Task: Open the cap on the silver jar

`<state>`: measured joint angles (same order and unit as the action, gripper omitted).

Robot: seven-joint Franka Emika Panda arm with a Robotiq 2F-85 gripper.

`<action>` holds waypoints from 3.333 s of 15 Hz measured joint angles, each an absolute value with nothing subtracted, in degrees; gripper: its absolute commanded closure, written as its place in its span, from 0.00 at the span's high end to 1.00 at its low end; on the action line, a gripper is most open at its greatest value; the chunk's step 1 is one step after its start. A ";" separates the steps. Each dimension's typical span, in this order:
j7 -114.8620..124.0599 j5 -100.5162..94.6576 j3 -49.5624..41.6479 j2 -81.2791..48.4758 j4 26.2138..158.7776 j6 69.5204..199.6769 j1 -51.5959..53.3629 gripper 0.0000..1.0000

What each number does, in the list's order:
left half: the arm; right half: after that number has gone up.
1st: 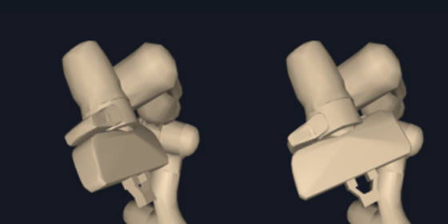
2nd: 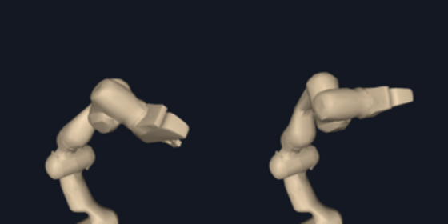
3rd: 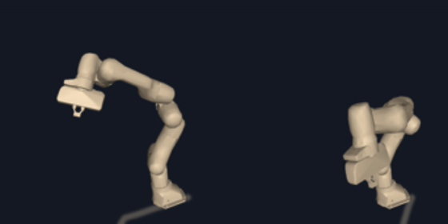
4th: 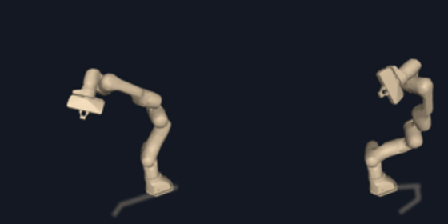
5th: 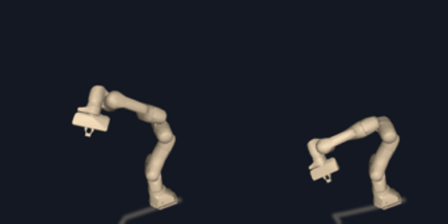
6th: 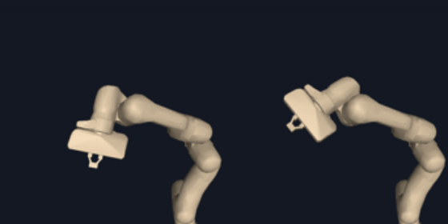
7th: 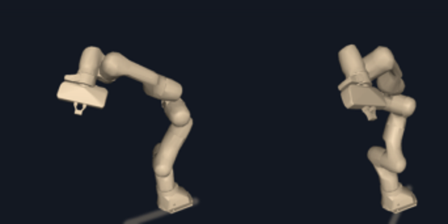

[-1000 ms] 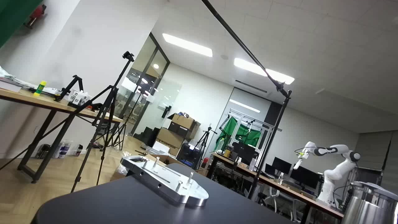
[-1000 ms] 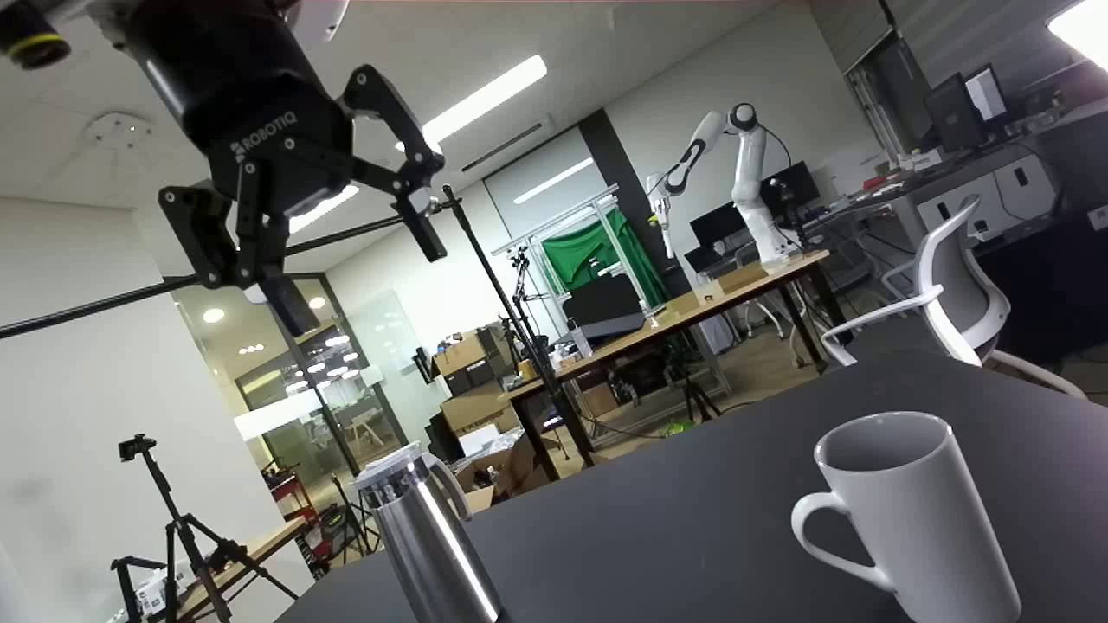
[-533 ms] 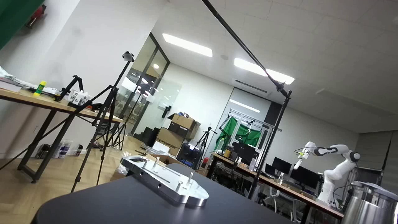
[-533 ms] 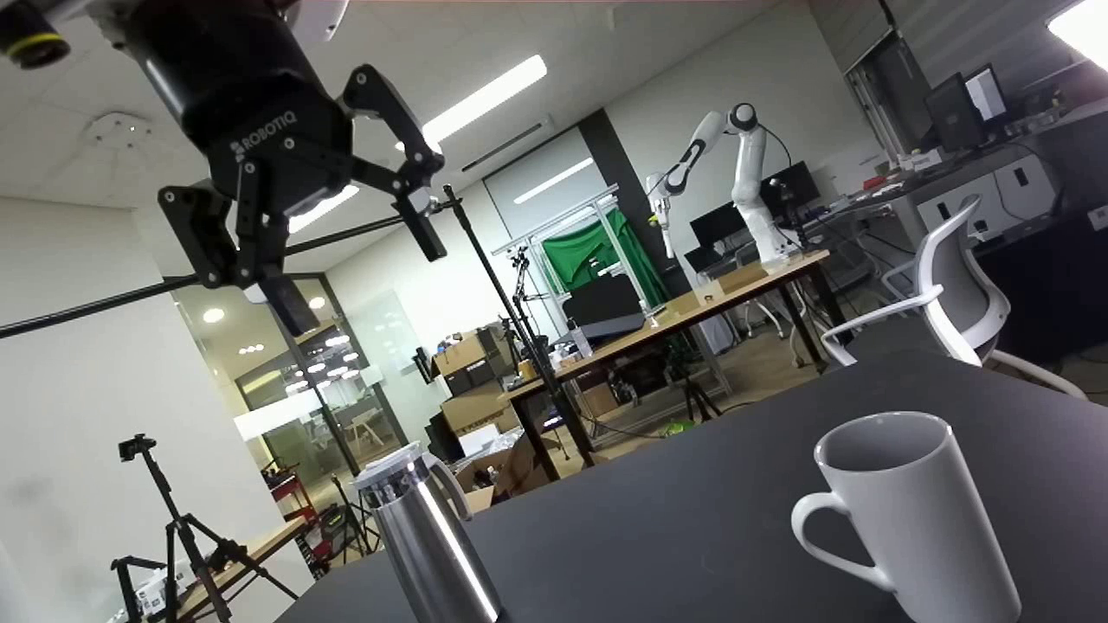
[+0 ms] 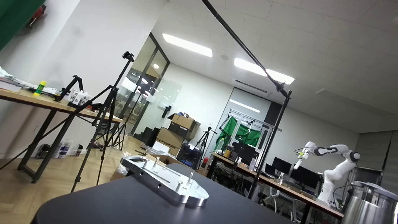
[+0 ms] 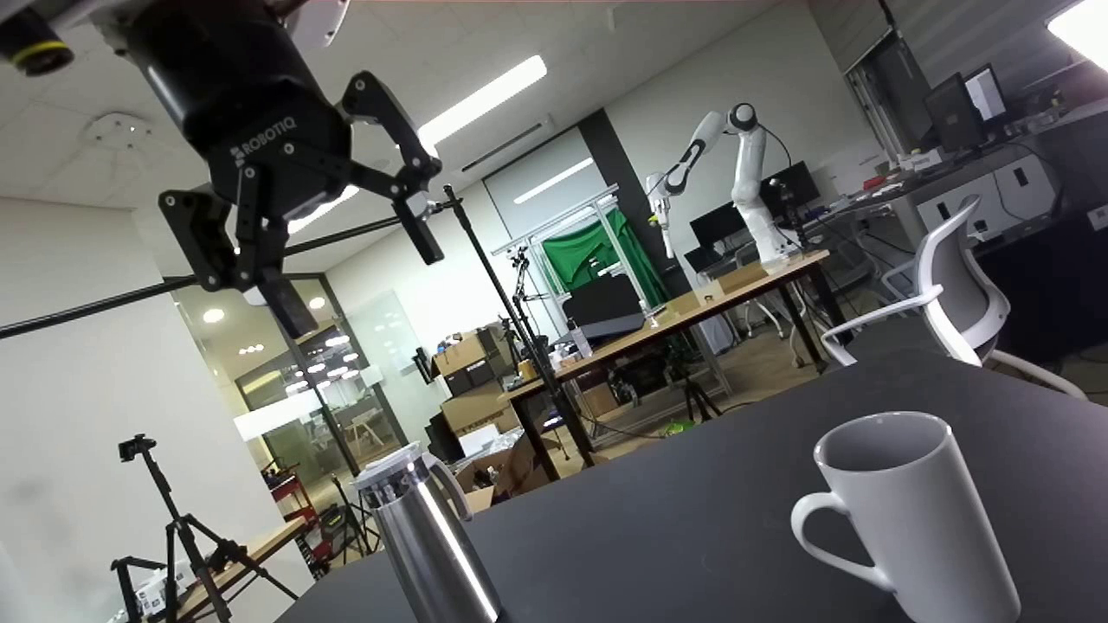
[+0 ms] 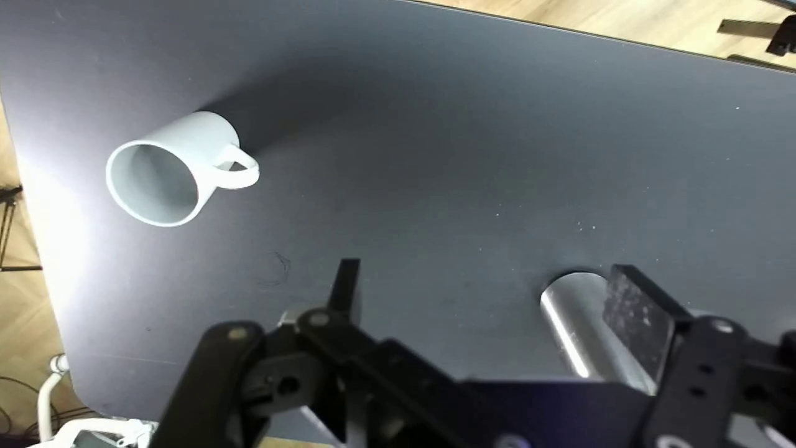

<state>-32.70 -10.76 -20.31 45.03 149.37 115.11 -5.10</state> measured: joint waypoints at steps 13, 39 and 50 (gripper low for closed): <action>-28.24 -0.82 -6.08 24.00 141.84 134.48 8.50 0.00; -30.66 6.52 3.93 -4.45 120.74 127.52 7.30 0.00; -30.43 4.76 5.18 -4.24 121.06 127.75 7.01 0.00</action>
<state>-30.43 4.76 5.18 -4.24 121.06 127.75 7.01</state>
